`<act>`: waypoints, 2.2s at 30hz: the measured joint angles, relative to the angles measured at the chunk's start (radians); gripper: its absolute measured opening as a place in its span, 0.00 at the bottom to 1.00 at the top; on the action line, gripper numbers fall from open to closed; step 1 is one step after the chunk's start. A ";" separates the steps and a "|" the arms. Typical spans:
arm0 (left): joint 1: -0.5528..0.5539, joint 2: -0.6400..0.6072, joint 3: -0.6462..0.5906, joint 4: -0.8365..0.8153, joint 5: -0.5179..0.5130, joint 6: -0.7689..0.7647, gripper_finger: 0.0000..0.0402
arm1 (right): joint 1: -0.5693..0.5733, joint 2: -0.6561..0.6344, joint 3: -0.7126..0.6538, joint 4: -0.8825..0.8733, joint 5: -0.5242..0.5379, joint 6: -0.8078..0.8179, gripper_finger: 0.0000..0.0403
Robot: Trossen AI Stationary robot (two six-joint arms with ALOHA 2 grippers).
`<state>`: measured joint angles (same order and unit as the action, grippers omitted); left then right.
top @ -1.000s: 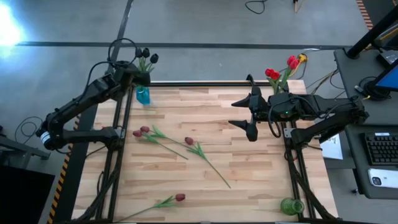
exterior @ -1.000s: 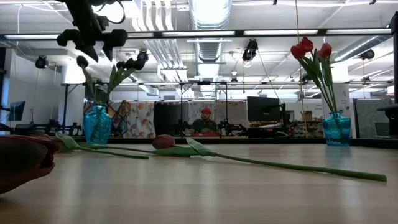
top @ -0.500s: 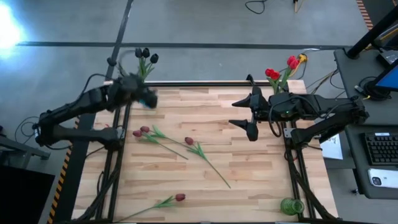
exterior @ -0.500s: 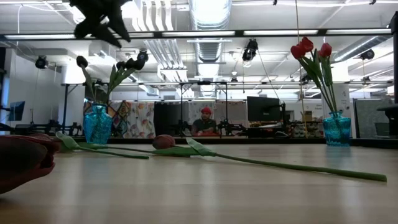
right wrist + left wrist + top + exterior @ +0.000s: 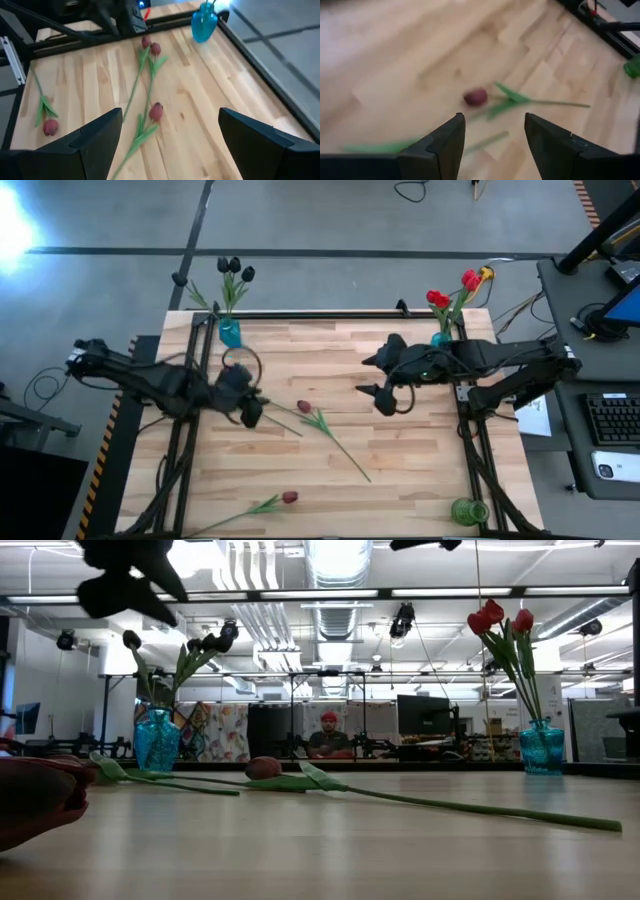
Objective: Sort flowers into vase by color
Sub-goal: Put the dark red tulip into the green vase
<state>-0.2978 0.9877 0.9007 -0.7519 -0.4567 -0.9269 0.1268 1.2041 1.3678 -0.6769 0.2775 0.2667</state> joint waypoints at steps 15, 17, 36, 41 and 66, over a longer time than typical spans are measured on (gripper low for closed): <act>-0.400 0.272 -0.010 0.167 -0.134 -0.561 0.48 | 0.118 0.101 0.000 0.001 0.040 0.184 0.78; -0.434 0.317 0.011 0.190 -0.167 -0.604 0.48 | 0.141 0.128 0.000 0.002 0.068 0.217 0.77; -0.587 0.454 0.256 -0.181 -0.294 -0.723 0.42 | 0.250 0.554 0.018 0.057 0.059 0.553 0.71; -0.599 0.447 0.234 -0.287 -0.256 -0.700 0.38 | 0.153 0.653 0.066 0.103 0.051 0.500 0.71; -0.603 0.457 0.228 -0.298 -0.263 -0.567 0.29 | -0.018 0.952 0.238 0.185 0.026 0.188 0.48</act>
<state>-0.9005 1.4448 1.1290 -1.0496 -0.7200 -1.4937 0.1092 2.1561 1.6056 -0.4915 0.3038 0.4543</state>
